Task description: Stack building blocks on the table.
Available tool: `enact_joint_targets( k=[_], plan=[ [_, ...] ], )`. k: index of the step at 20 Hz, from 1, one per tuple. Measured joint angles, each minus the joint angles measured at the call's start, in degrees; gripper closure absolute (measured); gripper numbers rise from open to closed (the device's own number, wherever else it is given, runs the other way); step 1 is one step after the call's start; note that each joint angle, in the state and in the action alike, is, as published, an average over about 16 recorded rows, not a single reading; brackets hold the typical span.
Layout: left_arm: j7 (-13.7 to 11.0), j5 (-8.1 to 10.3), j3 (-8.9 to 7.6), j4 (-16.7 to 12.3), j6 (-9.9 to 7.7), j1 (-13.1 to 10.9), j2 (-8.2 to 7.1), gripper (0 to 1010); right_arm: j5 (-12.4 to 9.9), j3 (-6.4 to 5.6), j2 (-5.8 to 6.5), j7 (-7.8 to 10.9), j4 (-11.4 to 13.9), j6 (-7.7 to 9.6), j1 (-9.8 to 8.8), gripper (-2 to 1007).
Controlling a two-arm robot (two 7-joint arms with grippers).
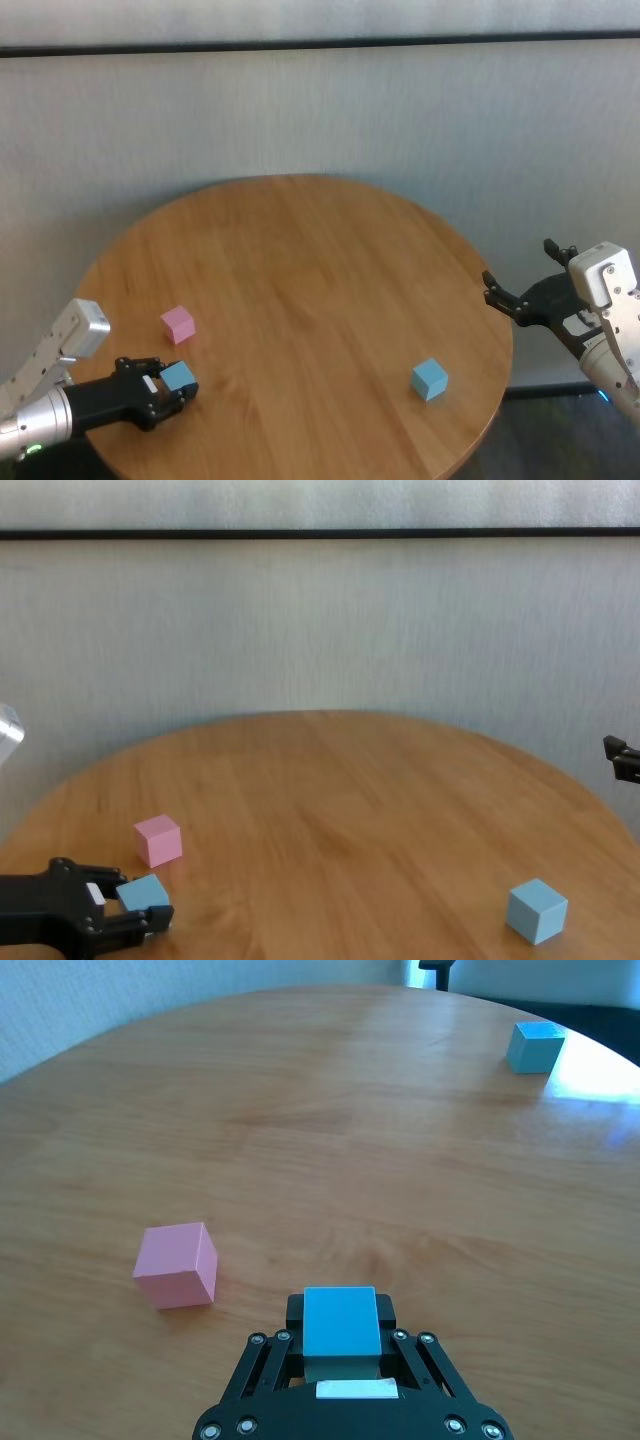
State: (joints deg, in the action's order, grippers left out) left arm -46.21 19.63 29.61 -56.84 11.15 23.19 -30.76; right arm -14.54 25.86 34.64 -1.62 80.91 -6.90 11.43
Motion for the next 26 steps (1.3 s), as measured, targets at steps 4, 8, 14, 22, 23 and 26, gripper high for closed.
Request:
enact_joint_targets(
  k=[4,8,14,22,23,26],
  plan=[
    [-0.77,0.77,-0.06,-1.25,-0.57,-0.13,0.07,600,0.00,0.00,0.00,0.00,0.00,0.00,0.00,1],
    [-2.04,1.83,0.07,-2.92,-1.15,-0.17,0.26,616,0.00,0.00,0.00,0.00,0.00,0.00,0.00,1],
    [-4.12,3.50,0.94,-5.16,-1.89,0.41,1.14,616,0.00,0.00,0.00,0.00,0.00,0.00,0.00,0],
    [-6.18,4.34,3.54,-5.20,-1.70,2.39,3.35,616,0.00,0.00,0.00,0.00,0.00,0.00,0.00,0],
    [-6.27,4.30,3.93,-5.03,-1.67,2.67,3.67,616,0.00,0.00,0.00,0.00,0.00,0.00,0.00,0],
    [-6.29,3.95,5.14,-4.37,-1.57,3.50,4.61,616,0.00,0.00,0.00,0.00,0.00,0.00,0.00,0]
  ],
)
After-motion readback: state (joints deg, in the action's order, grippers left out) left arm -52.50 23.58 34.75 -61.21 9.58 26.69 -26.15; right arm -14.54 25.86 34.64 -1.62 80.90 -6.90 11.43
